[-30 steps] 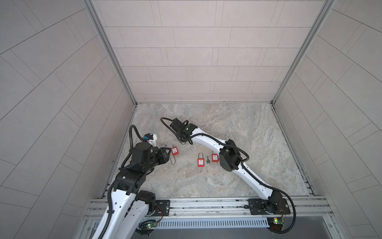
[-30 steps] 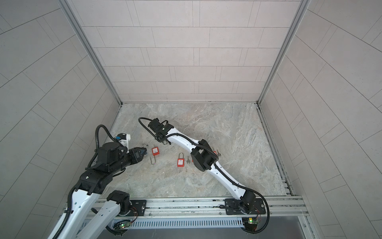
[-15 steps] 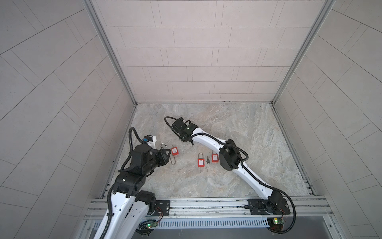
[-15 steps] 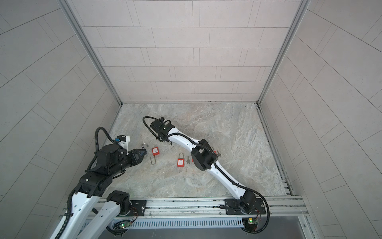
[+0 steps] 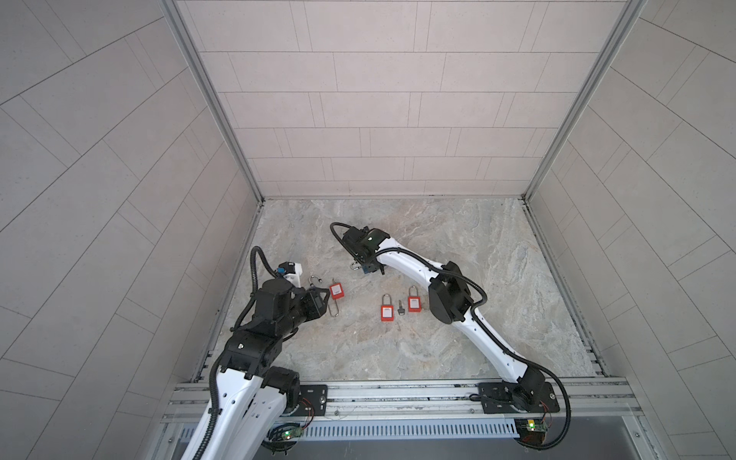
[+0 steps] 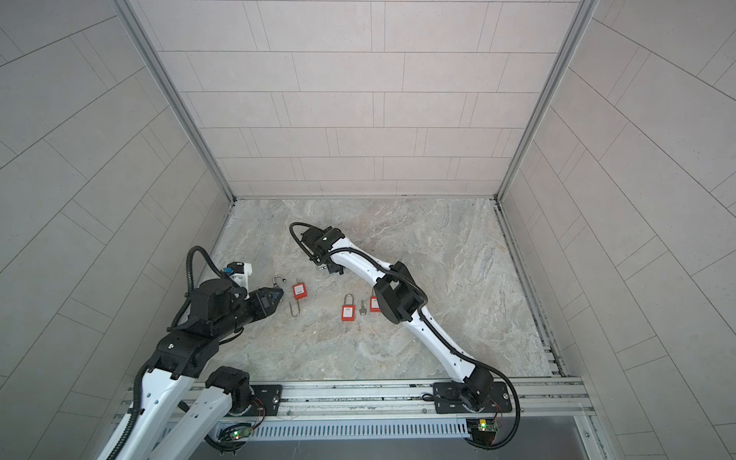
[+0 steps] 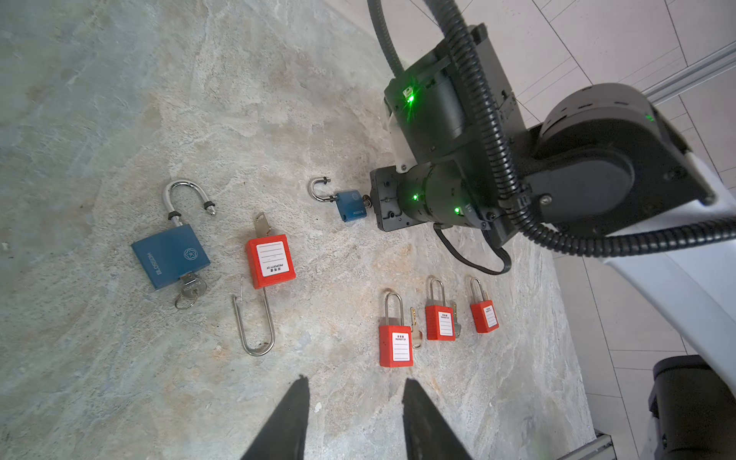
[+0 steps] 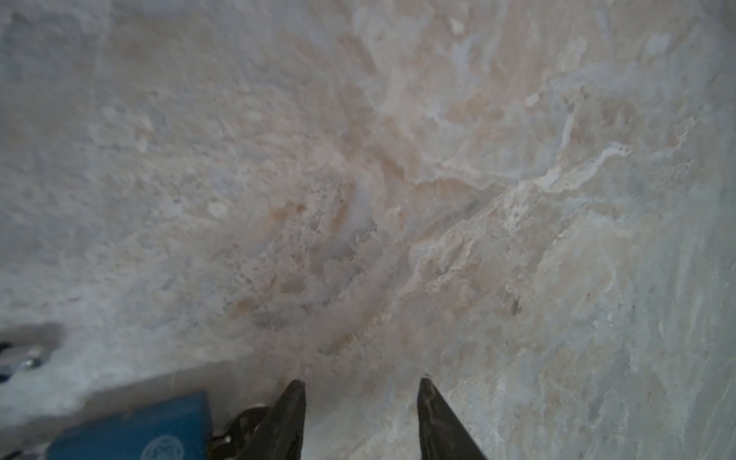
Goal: Lock with the key
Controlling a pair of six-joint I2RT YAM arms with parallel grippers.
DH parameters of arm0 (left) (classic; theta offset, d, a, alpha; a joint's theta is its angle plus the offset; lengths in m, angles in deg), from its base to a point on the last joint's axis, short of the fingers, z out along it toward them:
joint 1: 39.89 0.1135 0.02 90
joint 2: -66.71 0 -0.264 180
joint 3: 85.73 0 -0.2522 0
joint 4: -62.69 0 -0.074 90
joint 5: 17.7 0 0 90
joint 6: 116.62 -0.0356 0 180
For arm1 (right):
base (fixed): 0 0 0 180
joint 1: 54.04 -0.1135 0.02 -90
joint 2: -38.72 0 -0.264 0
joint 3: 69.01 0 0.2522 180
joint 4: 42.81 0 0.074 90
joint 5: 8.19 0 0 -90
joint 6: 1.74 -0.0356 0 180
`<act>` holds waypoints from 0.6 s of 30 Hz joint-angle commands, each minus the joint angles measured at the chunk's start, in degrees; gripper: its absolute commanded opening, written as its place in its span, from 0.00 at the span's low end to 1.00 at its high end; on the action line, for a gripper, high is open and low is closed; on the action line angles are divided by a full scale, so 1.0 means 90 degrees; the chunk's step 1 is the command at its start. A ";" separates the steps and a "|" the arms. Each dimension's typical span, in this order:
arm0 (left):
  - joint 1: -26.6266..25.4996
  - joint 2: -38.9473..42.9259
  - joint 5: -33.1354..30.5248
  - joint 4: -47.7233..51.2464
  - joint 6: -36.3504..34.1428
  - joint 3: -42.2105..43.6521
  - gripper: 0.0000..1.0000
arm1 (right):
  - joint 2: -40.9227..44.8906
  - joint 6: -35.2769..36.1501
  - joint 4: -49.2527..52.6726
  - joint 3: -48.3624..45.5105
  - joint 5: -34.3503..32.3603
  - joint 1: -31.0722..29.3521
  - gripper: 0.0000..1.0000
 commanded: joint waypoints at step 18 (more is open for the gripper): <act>0.0023 0.0098 0.0066 -0.0232 0.0061 0.0012 0.44 | 0.0844 0.3125 -0.0059 -0.0141 0.1778 -0.0005 0.44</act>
